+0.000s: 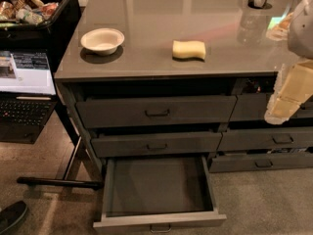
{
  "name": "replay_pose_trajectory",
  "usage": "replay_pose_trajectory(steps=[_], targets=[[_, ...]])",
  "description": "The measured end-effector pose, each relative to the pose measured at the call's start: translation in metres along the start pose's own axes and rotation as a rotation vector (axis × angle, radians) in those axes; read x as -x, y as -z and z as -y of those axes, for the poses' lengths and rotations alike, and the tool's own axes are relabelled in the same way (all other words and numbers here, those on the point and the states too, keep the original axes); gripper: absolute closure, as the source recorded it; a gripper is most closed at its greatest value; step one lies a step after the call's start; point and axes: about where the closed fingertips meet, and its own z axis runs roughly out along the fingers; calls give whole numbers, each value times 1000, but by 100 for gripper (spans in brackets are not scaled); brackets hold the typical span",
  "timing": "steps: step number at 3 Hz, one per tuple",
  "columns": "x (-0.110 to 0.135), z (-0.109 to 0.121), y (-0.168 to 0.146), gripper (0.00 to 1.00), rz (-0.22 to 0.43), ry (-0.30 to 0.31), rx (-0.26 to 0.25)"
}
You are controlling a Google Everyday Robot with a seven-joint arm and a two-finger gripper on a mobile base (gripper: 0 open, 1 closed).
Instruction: Close bottom drawer
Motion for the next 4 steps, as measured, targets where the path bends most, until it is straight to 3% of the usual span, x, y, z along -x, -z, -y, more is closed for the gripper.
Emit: replay_pose_trajectory(steps=[1, 2, 3, 4], targets=[[0, 0, 0, 0, 0, 0, 0], [-16, -8, -27, 0, 20, -10, 5], [-45, -34, -83, 0, 77, -29, 31], [-82, -79, -160, 0, 183, -70, 86]])
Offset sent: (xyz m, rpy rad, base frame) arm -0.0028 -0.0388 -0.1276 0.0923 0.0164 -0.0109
